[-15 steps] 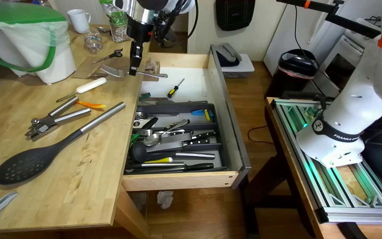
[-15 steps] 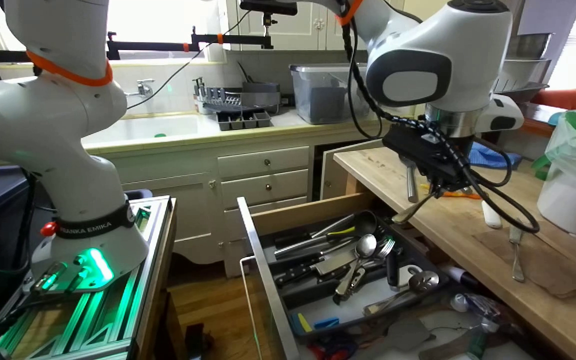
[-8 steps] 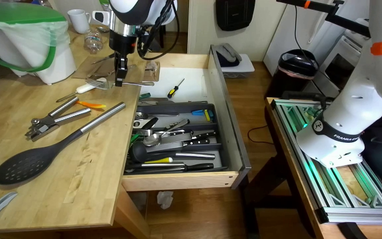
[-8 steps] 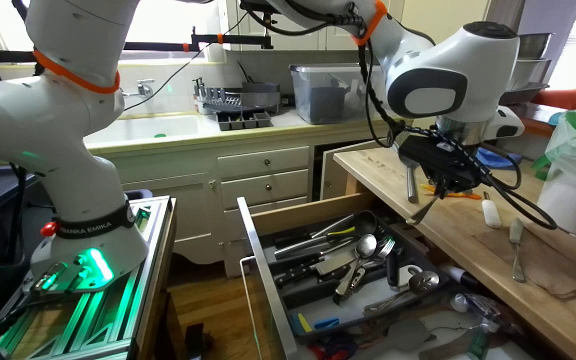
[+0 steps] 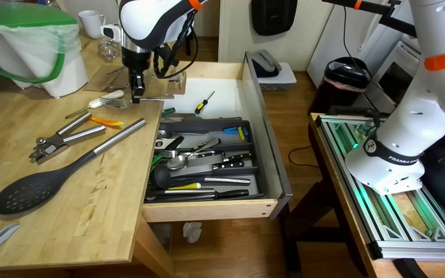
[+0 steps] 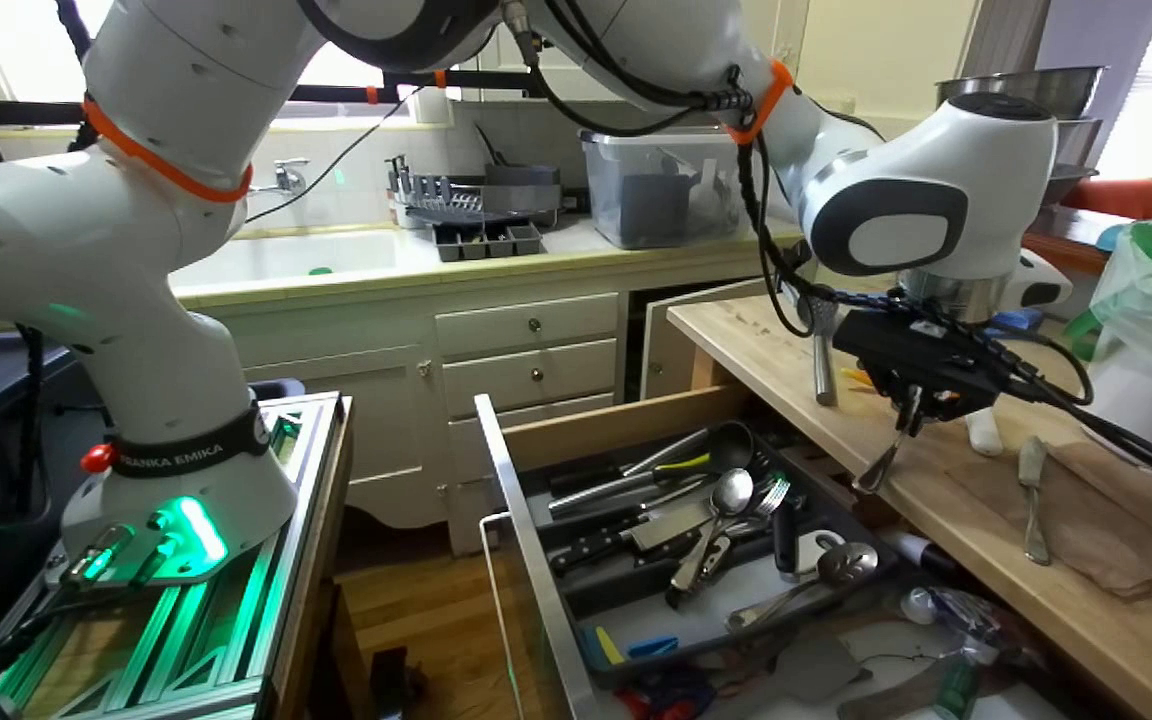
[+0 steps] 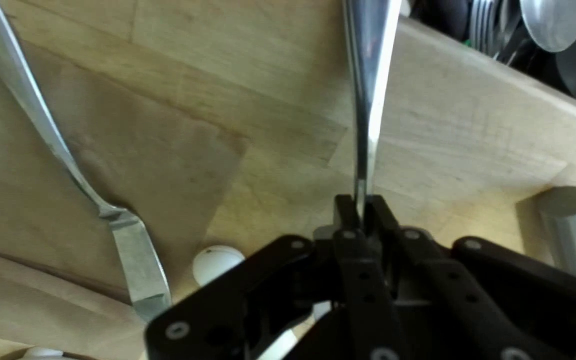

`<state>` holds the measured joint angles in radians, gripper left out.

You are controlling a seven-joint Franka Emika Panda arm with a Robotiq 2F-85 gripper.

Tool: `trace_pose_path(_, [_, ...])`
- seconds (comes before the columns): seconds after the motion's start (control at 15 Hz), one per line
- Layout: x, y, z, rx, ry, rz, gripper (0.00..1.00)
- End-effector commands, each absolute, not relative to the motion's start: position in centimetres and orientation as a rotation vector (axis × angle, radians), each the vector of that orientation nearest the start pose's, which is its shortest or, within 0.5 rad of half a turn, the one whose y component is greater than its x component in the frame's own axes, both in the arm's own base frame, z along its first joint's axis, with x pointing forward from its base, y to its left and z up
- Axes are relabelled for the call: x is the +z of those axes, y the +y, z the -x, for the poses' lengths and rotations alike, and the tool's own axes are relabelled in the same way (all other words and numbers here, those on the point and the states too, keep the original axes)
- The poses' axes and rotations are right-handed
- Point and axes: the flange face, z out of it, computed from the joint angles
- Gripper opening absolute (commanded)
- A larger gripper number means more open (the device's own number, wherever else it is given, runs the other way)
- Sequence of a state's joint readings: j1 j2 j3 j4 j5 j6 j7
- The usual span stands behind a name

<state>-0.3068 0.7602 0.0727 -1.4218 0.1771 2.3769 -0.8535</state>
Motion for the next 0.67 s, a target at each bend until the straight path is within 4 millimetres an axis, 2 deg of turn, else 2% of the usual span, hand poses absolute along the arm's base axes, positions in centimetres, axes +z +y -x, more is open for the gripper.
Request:
trace_pose_path(0.0, [25.6,-19.2,-74.0,-0.383,-0.796,3.020,0.02])
trace_pose_path(0.6, [24.9,-17.1,-76.6,-0.549,-0.963,2.970,0.02])
